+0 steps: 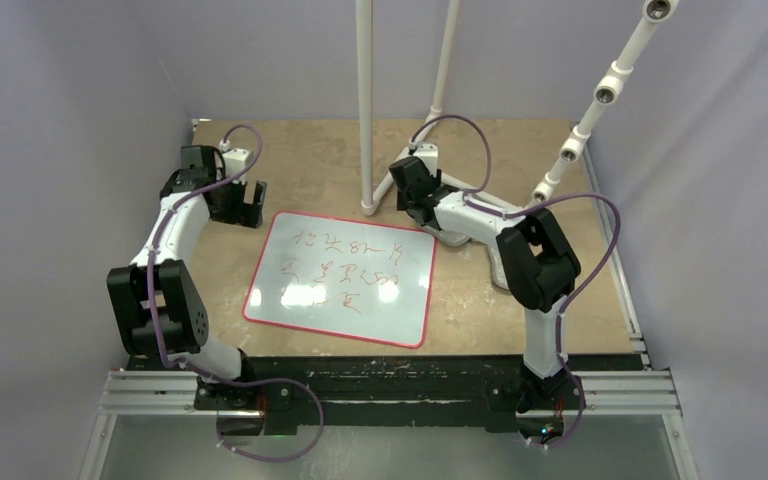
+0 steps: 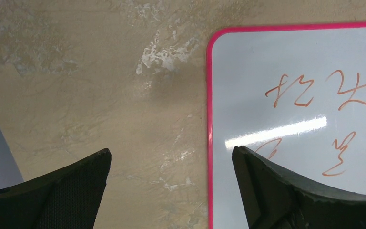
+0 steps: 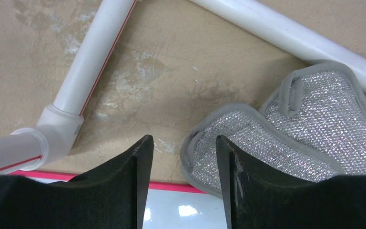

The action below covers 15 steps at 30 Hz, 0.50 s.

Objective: Erase the whiteboard
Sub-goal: Pick up the whiteboard eraser from the center of the board.

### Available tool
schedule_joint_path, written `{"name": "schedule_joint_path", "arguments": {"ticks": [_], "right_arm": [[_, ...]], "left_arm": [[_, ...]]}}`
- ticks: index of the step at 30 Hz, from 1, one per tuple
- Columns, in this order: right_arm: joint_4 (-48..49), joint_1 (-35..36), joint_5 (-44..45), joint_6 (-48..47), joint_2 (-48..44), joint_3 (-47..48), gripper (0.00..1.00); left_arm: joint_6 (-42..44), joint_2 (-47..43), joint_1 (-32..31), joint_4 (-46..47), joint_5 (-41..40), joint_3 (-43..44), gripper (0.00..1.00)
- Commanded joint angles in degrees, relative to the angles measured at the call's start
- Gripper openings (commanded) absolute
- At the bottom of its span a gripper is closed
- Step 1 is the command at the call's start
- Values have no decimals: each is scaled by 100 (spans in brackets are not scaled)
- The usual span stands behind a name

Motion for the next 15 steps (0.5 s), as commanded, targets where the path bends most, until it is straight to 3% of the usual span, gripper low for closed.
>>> {"name": "schedule_joint_path", "arguments": {"ticks": [1, 5, 9, 15], "right_arm": [[-195, 35, -113, 102, 41, 156, 56], [-202, 40, -142, 137, 90, 109, 57], [-128, 38, -81, 149, 218, 153, 46], [-79, 39, 38, 134, 345, 267, 31]], "left_arm": [[-265, -39, 20, 268, 32, 145, 99], [-325, -53, 26, 389, 74, 167, 99], [-446, -174, 25, 748, 5, -40, 95], [-378, -306, 22, 1116, 129, -352, 99]]}}
